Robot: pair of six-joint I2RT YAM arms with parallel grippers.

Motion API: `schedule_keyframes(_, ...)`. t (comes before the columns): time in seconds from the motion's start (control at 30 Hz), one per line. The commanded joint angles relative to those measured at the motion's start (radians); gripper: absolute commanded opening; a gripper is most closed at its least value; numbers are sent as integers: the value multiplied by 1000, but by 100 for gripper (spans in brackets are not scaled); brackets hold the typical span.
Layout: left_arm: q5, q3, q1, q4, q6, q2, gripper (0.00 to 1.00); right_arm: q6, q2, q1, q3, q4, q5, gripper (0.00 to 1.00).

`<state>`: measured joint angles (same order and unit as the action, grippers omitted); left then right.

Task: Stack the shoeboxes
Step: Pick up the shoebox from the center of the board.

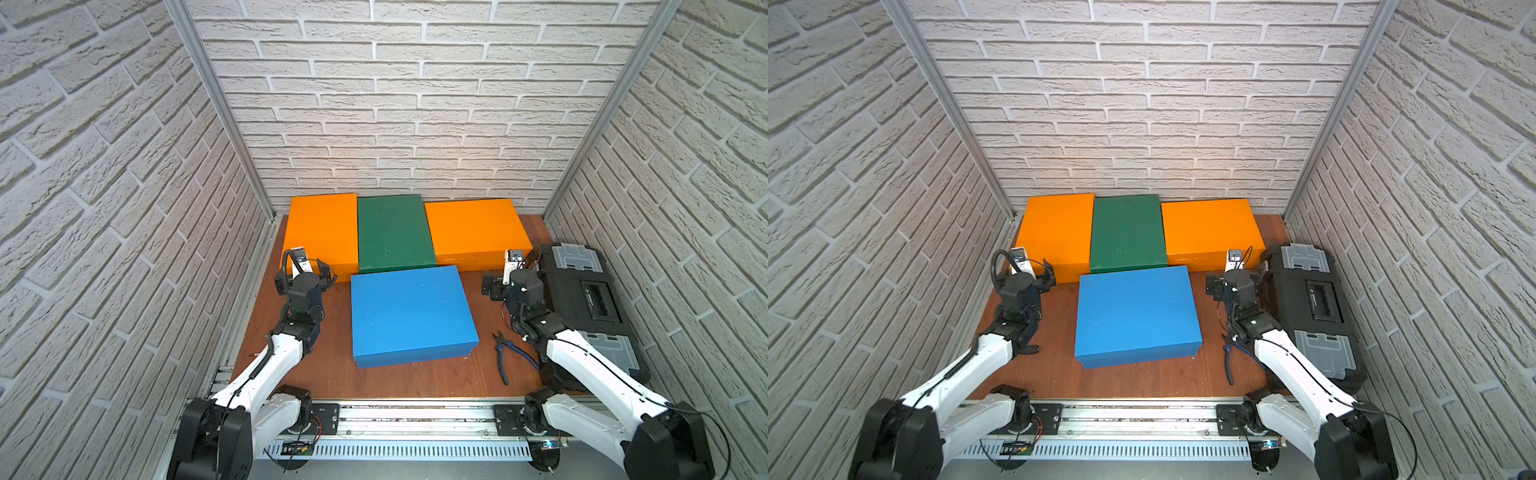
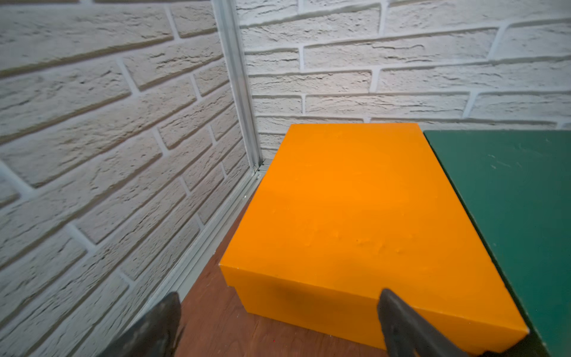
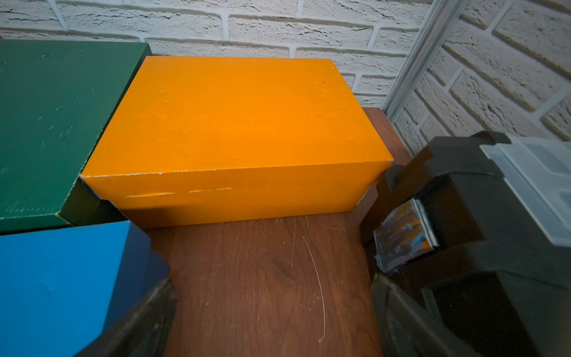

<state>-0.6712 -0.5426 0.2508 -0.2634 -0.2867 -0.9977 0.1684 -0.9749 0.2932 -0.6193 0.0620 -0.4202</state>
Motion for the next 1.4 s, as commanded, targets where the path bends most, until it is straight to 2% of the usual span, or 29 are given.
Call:
schedule_keyframes(0.0,-255,-174,-4,589,-557,38,98,71,48,24,-74,215,27,99)
schedule_keyframes(0.03,-255,-227,-16,727,-652,41,98,82,43,26,-101,263,52,99)
schedule_keyframes(0.07,-225,-261,-30,796,-668,43,98,95,33,25,-132,314,69,99)
schedule_keyframes(0.13,-125,-281,-50,804,-627,46,98,93,10,27,-190,388,124,100)
schedule_keyframes(0.2,42,-286,-82,762,-551,46,98,97,-16,26,-234,435,181,98)
schedule_keyframes(0.27,163,-299,-99,756,-508,35,98,101,-42,26,-262,461,246,96)
schedule_keyframes(0.37,283,-354,-107,824,-483,2,91,127,-86,26,-287,477,365,93)
schedule_keyframes(0.43,341,-378,-108,864,-481,-11,91,140,-116,26,-290,462,462,91)
schedule_keyframes(0.6,480,-331,-107,860,-497,23,88,164,-189,23,-289,432,585,88)
schedule_keyframes(0.77,691,-251,-98,750,-561,29,82,190,-238,15,-262,377,671,86)
schedule_keyframes(0.97,772,-197,-47,663,-641,-31,86,196,-265,-1,-247,328,738,85)
schedule_keyframes(1.17,787,-168,34,577,-697,-77,90,235,-271,-32,-187,242,802,85)
schedule_keyframes(1.37,817,-132,93,507,-758,-122,91,271,-310,-37,-150,174,862,85)
